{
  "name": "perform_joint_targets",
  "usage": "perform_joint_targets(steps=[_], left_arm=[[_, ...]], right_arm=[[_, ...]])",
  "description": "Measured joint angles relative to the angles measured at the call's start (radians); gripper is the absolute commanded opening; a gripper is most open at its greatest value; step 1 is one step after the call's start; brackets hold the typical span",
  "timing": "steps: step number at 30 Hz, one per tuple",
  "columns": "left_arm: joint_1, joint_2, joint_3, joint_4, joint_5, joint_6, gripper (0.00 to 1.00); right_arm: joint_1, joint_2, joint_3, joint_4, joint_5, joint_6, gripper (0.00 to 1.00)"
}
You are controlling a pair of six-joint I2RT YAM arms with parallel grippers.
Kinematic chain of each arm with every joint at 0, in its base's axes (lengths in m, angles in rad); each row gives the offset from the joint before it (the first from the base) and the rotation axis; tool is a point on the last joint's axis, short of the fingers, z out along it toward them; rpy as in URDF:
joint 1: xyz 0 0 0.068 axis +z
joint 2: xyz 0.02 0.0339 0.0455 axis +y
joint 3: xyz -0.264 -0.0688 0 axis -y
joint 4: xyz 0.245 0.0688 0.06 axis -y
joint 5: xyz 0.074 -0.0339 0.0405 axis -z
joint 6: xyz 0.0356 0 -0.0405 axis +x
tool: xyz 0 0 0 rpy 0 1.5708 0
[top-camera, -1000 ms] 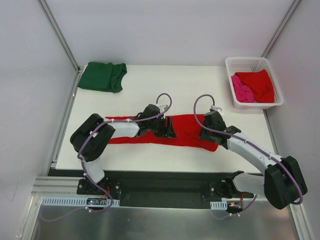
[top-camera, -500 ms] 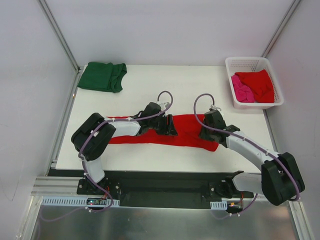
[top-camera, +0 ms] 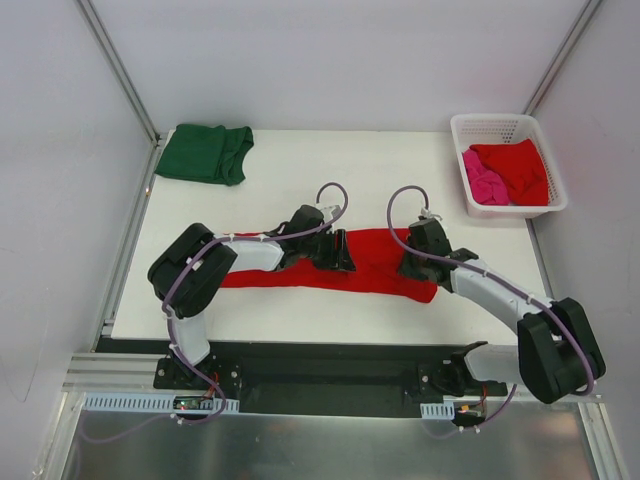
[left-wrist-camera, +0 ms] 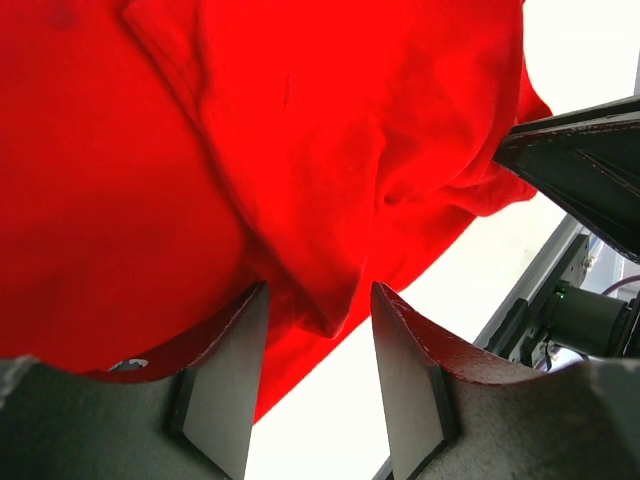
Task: Fold and stack the t-shirts
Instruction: Fold the tshirt
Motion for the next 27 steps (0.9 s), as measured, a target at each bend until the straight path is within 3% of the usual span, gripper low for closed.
perform_joint_targets(steps=[10, 14, 19, 21, 24, 27], left_arm=[[0.0, 0.007, 0.008, 0.006, 0.0, 0.0, 0.45], [0.0, 0.008, 0.009, 0.007, 0.0, -0.002, 0.31], [0.0, 0.009, 0.01, 0.008, 0.0, -0.005, 0.28], [0.0, 0.009, 0.011, 0.008, 0.0, -0.005, 0.17], [0.0, 0.01, 0.011, 0.008, 0.0, -0.009, 0.06], [0.0, 0.01, 0.011, 0.009, 0.0, -0.012, 0.03]], right_arm=[[-0.017, 0.034, 0.0, 0.011, -0.015, -0.011, 0.25], [-0.019, 0.039, 0.001, 0.014, -0.024, -0.019, 0.13], [-0.023, 0.042, 0.001, 0.026, -0.033, -0.024, 0.04], [-0.024, 0.042, 0.001, 0.029, -0.034, -0.026, 0.01], [-0.026, 0.043, 0.001, 0.029, -0.035, -0.027, 0.01], [-0.028, 0.042, 0.001, 0.029, -0.036, -0.028, 0.01]])
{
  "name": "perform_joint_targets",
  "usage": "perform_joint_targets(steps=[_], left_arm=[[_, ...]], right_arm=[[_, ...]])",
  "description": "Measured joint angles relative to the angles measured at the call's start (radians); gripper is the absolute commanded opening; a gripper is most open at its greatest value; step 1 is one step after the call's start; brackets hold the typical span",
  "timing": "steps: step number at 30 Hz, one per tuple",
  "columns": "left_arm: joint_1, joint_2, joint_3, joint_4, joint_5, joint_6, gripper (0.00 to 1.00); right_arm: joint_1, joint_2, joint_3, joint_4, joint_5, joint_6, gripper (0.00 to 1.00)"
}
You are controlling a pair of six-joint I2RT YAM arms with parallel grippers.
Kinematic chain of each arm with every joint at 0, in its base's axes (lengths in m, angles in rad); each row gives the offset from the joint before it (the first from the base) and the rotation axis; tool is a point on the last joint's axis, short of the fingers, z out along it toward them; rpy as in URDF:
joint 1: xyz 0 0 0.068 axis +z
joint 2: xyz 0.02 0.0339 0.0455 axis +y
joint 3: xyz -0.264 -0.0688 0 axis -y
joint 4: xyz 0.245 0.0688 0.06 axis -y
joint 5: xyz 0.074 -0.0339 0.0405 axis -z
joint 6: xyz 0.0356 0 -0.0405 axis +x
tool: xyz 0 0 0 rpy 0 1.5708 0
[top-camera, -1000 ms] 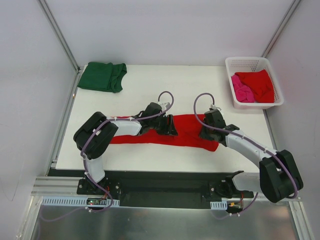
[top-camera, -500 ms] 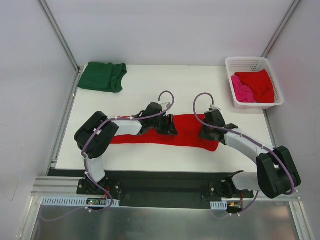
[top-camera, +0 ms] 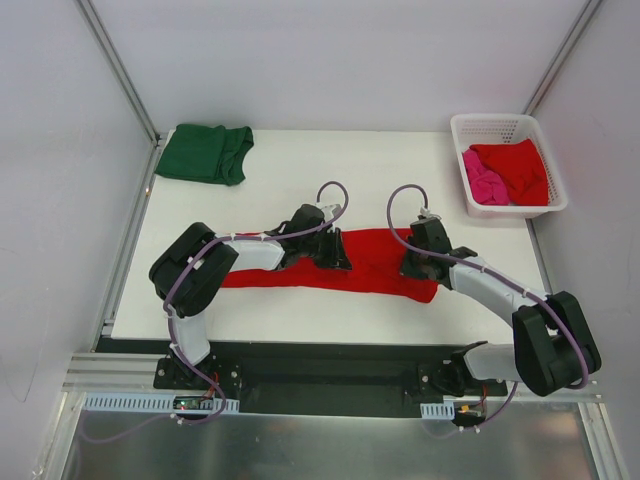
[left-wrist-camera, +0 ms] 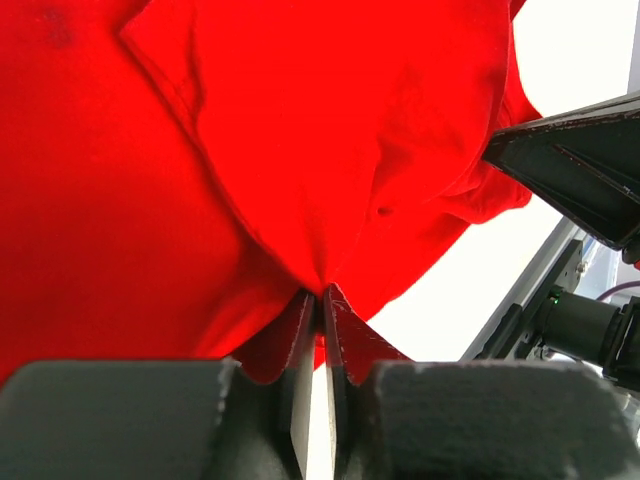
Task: Fold and stack the t-shirts
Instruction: Fold the tshirt
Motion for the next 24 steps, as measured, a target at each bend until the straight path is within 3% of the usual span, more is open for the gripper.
perform_joint_targets(steps=[17, 19, 21, 24], left_arm=[[0.0, 0.0, -0.001, -0.001, -0.002, 0.002, 0.0], [0.0, 0.0, -0.002, -0.001, -0.002, 0.002, 0.0], [0.0, 0.0, -0.003, -0.002, -0.002, 0.002, 0.01], [0.0, 0.0, -0.003, -0.002, -0.002, 0.002, 0.01]], right_arm=[[-0.042, -0.039, 0.014, -0.057, 0.045, -0.045, 0.01], [-0.048, -0.043, 0.014, -0.058, 0.047, -0.048, 0.08], [-0.052, -0.047, 0.014, -0.06, 0.047, -0.05, 0.25], [-0.053, -0.056, 0.014, -0.065, 0.047, -0.055, 0.36]])
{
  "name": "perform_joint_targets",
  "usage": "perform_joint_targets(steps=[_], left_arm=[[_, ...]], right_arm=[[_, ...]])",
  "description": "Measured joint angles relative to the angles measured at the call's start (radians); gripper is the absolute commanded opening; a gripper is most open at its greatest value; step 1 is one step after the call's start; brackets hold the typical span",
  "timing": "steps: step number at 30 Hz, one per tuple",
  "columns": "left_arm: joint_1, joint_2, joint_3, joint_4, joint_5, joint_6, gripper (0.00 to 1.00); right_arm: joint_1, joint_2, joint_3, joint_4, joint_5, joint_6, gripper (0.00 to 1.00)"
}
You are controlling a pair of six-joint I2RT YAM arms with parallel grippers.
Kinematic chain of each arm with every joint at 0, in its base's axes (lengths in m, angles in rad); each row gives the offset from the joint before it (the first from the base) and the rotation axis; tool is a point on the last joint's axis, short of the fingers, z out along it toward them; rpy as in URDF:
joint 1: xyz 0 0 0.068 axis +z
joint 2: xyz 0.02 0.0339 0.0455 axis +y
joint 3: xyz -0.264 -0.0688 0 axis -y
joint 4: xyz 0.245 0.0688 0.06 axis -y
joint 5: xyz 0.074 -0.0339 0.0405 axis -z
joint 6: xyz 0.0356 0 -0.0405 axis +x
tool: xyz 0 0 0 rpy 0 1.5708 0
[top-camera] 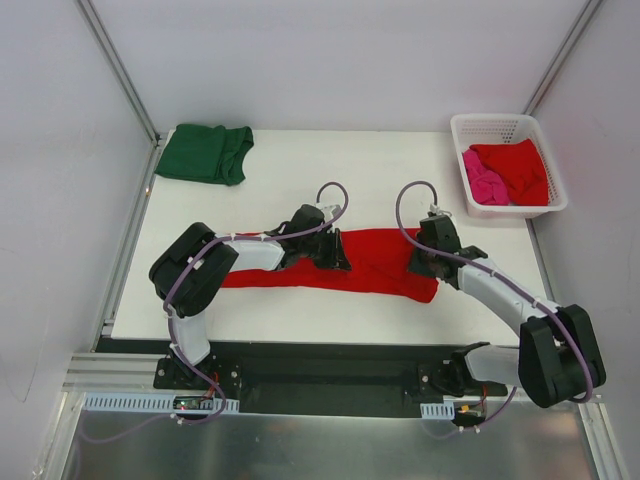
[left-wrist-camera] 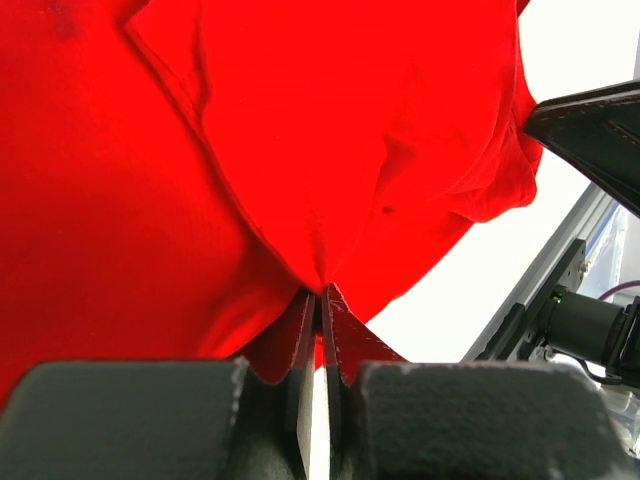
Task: Fold and stack the t-shirts
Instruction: Fold the tshirt
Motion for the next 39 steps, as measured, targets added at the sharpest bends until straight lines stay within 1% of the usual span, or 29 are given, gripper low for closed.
perform_joint_targets(steps=[2, 5, 18, 34, 36, 39], left_arm=[[0.0, 0.0, 0.0, 0.0, 0.0, 0.0, 0.01], [0.0, 0.0, 0.0, 0.0, 0.0, 0.0, 0.01], [0.0, 0.0, -0.002, 0.0, 0.0, 0.0, 0.01], [0.0, 0.0, -0.003, 0.0, -0.001, 0.0, 0.01], [0.0, 0.0, -0.003, 0.0, -0.001, 0.0, 0.02], [0.0, 0.0, -0.003, 0.0, 0.0, 0.0, 0.01]], right_arm=[[0.0, -0.01, 0.0, -0.001, -0.001, -0.001, 0.39], [0.0, -0.023, 0.0, -0.001, -0.008, 0.0, 0.4], [-0.001, -0.026, 0.001, 0.017, -0.091, 0.036, 0.4], [-0.001, 0.009, -0.021, 0.071, -0.152, 0.068, 0.39], [-0.001, 0.01, -0.021, 0.076, -0.155, 0.068, 0.39], [-0.001, 0.01, -0.022, 0.08, -0.159, 0.069, 0.33]])
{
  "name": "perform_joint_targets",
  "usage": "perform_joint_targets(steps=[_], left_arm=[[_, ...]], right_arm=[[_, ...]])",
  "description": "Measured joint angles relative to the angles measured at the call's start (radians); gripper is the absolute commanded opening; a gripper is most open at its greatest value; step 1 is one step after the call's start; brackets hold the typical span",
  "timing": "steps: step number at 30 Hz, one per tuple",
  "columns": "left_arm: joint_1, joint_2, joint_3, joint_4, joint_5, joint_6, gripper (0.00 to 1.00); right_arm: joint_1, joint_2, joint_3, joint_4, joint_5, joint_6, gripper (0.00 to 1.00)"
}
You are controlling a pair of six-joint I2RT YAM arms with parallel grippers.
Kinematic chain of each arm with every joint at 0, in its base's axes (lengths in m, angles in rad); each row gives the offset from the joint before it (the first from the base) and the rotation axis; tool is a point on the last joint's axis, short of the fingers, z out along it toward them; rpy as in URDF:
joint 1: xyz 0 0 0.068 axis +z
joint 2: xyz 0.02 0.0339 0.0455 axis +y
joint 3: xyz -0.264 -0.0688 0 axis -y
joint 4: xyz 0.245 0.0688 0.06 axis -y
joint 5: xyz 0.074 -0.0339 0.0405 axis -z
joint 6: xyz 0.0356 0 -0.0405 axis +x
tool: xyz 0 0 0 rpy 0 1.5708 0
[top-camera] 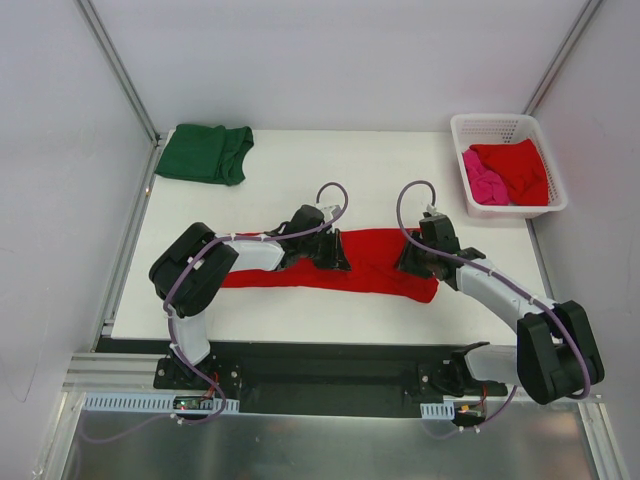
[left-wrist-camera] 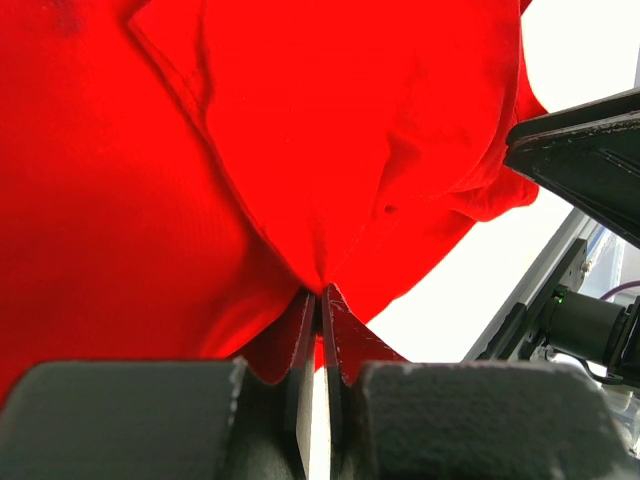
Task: Fold and stack the t-shirts
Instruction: Fold the tshirt
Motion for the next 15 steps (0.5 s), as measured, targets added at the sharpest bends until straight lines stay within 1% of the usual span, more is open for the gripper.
perform_joint_targets(steps=[1, 4, 15], left_arm=[[0.0, 0.0, 0.0, 0.0, 0.0, 0.0, 0.02], [0.0, 0.0, 0.0, 0.0, 0.0, 0.0, 0.01], [0.0, 0.0, 0.0, 0.0, 0.0, 0.0, 0.02]], right_arm=[[0.0, 0.0, 0.0, 0.002, -0.002, 0.0, 0.29], [0.0, 0.001, 0.0, 0.006, -0.006, 0.0, 0.28], [0.0, 0.007, -0.006, 0.01, -0.009, 0.0, 0.34]])
